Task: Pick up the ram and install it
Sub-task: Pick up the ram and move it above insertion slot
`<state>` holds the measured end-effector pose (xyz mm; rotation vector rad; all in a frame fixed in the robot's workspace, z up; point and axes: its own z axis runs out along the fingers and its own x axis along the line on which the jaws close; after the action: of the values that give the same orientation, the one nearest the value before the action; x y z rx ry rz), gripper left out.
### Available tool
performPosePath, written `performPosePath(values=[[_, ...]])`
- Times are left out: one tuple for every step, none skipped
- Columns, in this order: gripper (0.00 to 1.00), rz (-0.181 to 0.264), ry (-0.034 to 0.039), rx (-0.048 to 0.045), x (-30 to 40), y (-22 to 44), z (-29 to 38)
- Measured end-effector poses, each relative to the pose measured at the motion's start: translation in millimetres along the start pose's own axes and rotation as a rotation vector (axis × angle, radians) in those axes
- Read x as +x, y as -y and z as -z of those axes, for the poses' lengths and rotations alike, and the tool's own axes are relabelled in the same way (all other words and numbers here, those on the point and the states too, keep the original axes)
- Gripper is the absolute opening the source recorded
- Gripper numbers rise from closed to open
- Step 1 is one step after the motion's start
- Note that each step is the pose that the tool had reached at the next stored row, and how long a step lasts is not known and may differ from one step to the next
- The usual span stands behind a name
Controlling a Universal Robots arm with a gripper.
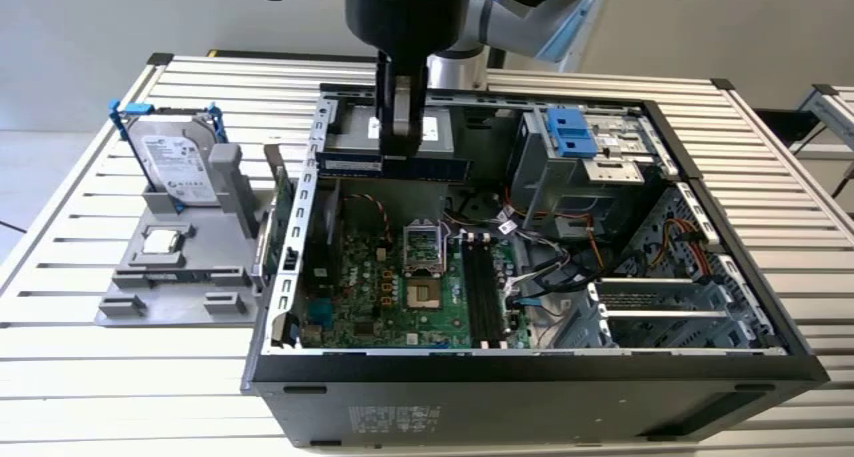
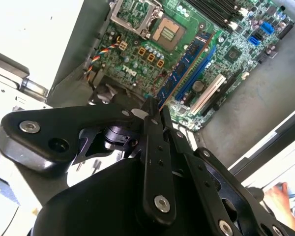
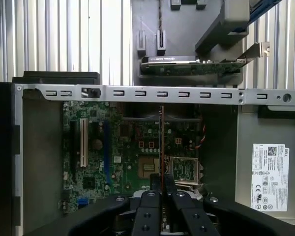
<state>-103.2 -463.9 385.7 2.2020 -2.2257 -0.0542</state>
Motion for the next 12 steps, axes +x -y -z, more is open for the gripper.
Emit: performPosePath(values=[[0.00,0.000,0.0000,0.0000,0.0,1.5,0.1],[0.00,0.000,0.0000,-0.0001,0.0,3.1,0.1],[0.00,0.000,-0.0001,-0.0001,-0.1,4.6,0.2],[0.00,0.000,-0.0001,0.0000,-0.1,6.1,0.2],[0.00,0.000,0.0000,0.0000,-0.1,7.7,0.3],[0.00,0.000,0.0000,0.0000,-0.1,9.2,0.3],[0.00,0.000,0.0000,0.0000,-0.1,10.7,0.3],[0.00,0.000,0.0000,0.0000,-0.1,12.2,0.4],[0.00,0.000,-0.0001,0.0000,-0.1,13.5,0.5],[0.00,0.000,-0.0001,-0.0001,-0.2,14.8,0.5],[0.00,0.000,0.0000,0.0000,-0.2,16.3,0.5],[0.00,0.000,-0.0001,-0.0001,-0.2,17.7,0.6]])
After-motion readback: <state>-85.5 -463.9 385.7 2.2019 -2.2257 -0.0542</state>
